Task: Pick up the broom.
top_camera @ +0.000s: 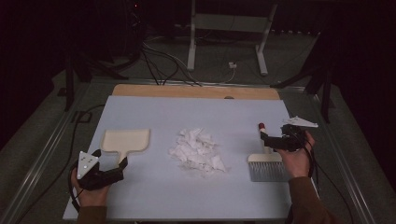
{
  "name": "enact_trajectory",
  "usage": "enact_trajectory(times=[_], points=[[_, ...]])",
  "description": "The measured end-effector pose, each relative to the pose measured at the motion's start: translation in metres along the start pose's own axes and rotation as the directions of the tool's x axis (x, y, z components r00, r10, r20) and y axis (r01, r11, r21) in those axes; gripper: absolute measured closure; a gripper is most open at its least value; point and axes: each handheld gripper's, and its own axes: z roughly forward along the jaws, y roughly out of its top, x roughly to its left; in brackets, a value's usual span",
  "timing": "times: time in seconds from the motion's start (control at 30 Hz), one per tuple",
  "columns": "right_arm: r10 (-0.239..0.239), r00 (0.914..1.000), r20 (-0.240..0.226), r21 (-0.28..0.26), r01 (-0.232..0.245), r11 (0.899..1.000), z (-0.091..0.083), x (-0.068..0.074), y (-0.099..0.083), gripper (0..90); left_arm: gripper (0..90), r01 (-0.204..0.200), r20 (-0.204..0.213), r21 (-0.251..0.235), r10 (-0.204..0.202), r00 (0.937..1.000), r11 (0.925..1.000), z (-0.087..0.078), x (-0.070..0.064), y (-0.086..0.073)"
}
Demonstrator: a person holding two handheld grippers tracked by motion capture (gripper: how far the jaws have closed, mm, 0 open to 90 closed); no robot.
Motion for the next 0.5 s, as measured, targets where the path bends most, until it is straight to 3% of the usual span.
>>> enact_trajectory(times=[0.27, 0.5], points=[[0.024, 0.9992, 0.031, 0.031, -0.025, 0.999, 0.018, -0.010, 0.013, 0.0, 0.8, 0.006, 0.002, 0.000, -0.006, 1.0000, 1.0000, 0.000, 0.001, -0.001], [0.065, 0.9971, 0.040, 0.056, -0.067, 0.996, 0.036, -0.018, 0.014, 0.0, 0.8, 0.008, 0.007, 0.004, -0.008, 0.9999, 1.0000, 0.001, 0.000, -0.001]])
